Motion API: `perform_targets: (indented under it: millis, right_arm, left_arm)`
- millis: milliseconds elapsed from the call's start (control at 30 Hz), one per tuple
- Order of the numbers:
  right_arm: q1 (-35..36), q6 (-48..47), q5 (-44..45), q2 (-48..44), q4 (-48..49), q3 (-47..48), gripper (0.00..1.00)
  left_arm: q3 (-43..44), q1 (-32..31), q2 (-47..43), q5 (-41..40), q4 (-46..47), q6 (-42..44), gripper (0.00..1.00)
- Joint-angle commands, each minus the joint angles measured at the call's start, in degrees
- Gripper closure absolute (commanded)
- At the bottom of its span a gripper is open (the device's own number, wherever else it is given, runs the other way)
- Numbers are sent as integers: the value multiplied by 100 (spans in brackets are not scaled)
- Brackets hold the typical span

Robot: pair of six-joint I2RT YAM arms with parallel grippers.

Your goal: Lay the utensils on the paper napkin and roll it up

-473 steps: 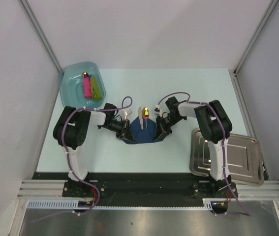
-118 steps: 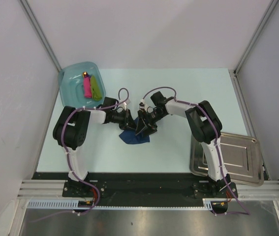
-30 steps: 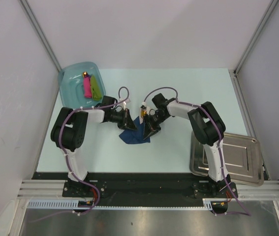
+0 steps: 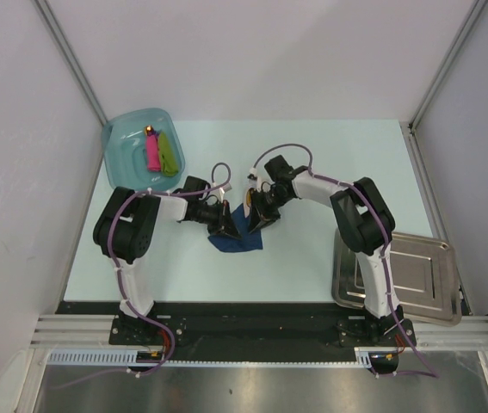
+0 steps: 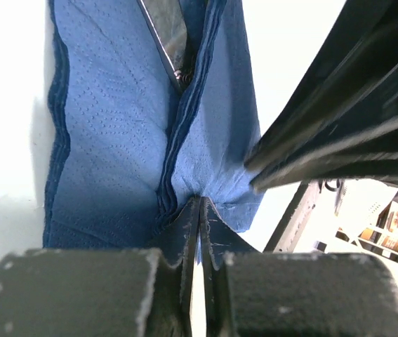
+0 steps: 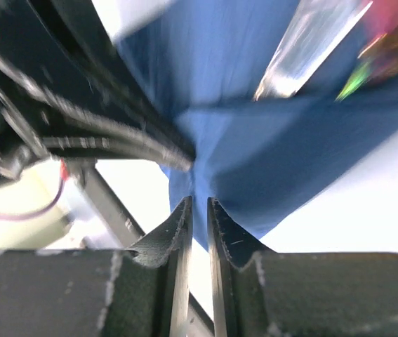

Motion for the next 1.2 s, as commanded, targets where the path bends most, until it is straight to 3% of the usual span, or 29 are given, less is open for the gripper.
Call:
perform_targets:
  millis: [0,133,367,800,1167]
  right_arm:
    - [117,213,1108,-312,-201,730,82]
    - [222,222,1513,-153,-370,855,90]
    - [293,195,1602,-74,-256,890,93]
    - [381,275,1478,242,-106,908,94]
    - [530,231,2321,567,-123,855,95]
  left_arm:
    - [91,2,102,-319,-217,309,95]
    - [109,29,111,-311,-217,300,95]
    - [91,37,146,-311,-208,309,95]
    - [118,90,163,-328,-217,353,95]
    - [-5,187,111,-302,-138,300,95]
